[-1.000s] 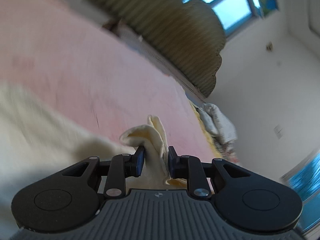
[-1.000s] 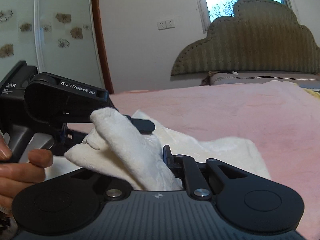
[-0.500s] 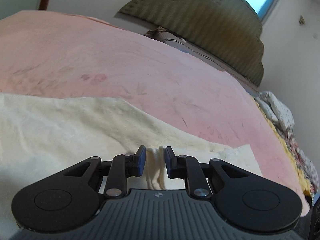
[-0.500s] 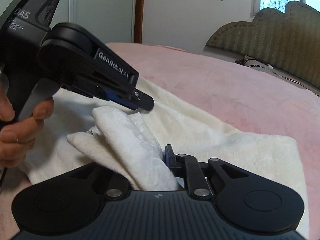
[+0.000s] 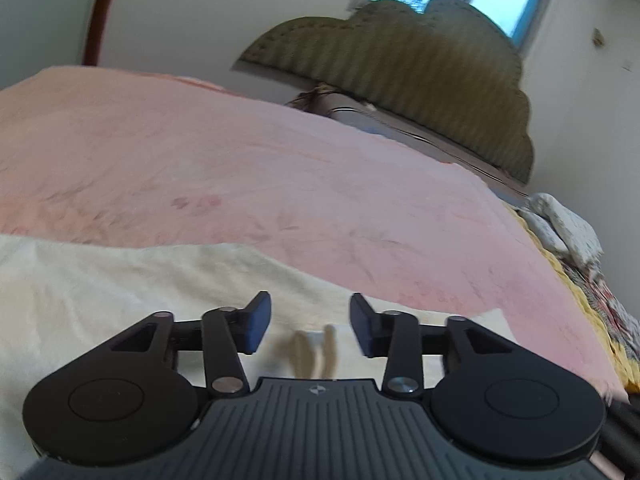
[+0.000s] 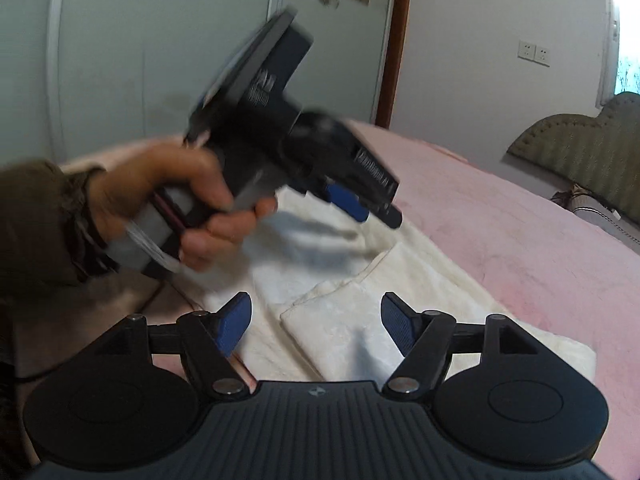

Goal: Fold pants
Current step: 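Fold the pants over with both grippers and open them onto the blanket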

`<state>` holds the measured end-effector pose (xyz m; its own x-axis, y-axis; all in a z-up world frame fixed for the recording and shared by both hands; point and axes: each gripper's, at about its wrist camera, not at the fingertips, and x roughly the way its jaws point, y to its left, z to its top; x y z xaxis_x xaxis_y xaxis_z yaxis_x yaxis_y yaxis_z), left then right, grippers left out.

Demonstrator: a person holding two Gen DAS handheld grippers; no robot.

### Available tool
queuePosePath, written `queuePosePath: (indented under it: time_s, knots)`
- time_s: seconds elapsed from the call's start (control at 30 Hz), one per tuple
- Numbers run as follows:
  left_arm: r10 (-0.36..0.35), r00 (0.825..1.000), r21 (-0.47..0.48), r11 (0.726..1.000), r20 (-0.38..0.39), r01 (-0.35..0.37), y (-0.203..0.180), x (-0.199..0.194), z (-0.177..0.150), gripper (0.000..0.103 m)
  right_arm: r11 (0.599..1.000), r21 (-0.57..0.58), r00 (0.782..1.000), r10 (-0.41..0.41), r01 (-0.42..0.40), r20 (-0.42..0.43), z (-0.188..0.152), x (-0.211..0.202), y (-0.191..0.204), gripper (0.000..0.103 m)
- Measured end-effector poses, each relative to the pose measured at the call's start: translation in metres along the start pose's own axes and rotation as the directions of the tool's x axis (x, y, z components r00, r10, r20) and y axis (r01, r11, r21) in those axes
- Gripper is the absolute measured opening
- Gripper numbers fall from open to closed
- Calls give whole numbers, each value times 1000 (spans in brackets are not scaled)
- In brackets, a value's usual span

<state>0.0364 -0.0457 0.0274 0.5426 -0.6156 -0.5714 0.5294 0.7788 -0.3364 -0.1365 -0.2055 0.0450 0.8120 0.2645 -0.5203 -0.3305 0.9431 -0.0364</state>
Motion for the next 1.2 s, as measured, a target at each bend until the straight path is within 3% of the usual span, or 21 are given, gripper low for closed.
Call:
queuePosePath:
  time_s: [0.1, 0.2, 0.3, 0.37, 0.47, 0.63, 0.77, 0.83, 0.93, 1.03, 1.1, 1.2]
  knots:
    - [-76, 997, 67, 995, -14, 76, -20, 0, -5, 71, 989, 107, 995, -102, 100, 12, -2, -20, -36, 71]
    - [-85, 995, 145, 985, -54, 92, -43, 12, -15, 72, 955, 203, 974, -198, 218, -111, -15, -8, -81, 71]
    - [-34, 991, 207, 976, -127, 60, -55, 37, -25, 72, 950, 219, 961, -176, 223, -214, -21, 17, -116, 71]
    - [14, 985, 199, 980, -170, 20, -53, 57, -28, 72, 957, 201, 952, -153, 210, -265, -23, 37, -129, 70]
    - [27, 985, 196, 980, -169, 7, -48, 65, -28, 72, 947, 205, 936, -177, 246, -305, -29, 55, -144, 71]
    - [78, 990, 258, 965, -115, -46, -57, 41, -33, 72, 913, 172, 912, -322, 370, -254, -25, 31, -135, 71]
    - [49, 991, 275, 961, -127, -12, -57, 29, -46, 76, 923, 183, 929, -296, 337, -220, -38, -3, -112, 71]
    - [71, 987, 306, 952, -147, -23, -56, 35, -56, 76, 936, 162, 930, -267, 313, -251, -49, -10, -101, 71]
    - [126, 985, 355, 932, -115, -78, -59, 35, -64, 79, 925, 118, 897, -311, 361, -313, -71, -12, -90, 74]
    - [92, 988, 294, 954, -126, -51, -53, 27, -58, 79, 884, 191, 884, -362, 426, -295, -71, -27, -90, 74]
    - [91, 989, 248, 967, -115, -60, -47, 22, -54, 80, 883, 200, 895, -376, 425, -241, -65, -32, -81, 74]
    - [150, 982, 226, 967, -113, -121, -43, 26, -53, 82, 925, 225, 946, -268, 306, -184, -57, -20, -71, 75]
